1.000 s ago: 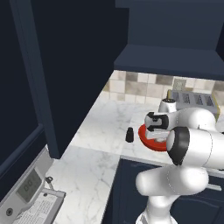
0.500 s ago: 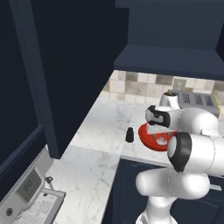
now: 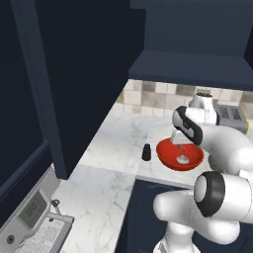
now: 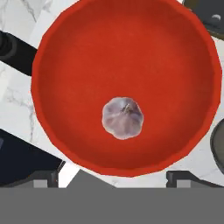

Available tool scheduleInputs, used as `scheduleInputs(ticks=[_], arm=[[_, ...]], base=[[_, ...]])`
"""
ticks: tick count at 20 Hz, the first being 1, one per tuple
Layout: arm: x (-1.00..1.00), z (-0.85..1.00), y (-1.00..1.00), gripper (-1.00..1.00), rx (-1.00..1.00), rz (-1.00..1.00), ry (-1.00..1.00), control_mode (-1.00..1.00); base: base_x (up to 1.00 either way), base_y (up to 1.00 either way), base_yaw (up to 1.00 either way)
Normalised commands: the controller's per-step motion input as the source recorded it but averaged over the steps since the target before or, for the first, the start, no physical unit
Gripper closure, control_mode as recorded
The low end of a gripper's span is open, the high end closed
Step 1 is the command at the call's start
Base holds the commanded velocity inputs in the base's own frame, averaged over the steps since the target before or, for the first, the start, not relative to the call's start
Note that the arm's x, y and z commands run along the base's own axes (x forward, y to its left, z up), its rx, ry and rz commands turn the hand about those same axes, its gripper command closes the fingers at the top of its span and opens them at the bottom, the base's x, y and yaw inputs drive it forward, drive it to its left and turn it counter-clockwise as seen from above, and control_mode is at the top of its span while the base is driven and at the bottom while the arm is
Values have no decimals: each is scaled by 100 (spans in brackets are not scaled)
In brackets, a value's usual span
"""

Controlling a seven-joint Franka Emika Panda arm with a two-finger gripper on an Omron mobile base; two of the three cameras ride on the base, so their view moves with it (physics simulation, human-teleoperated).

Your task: Retrieve the bottle and the shaker from the cabinet and place them next to the mixing bowl on the counter. Then add garlic from the fridge to the mixing bowl.

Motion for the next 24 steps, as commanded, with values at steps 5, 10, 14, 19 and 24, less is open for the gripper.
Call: scheduleInputs(ticks=[5,10,14,19,24], arm=[[-73,69,2,-100,0,0,-5,-100],[-92,75,27,-100,0,0,-24,-100],[-52,88,25,-100,0,0,-15,-100],[-45,65,33,-100,0,0,-20,-100],[-46,12,56,-100,0,0,-42,-100]], base=[[0,0,0],[0,0,0],[0,0,0],[0,0,0],[0,0,0]])
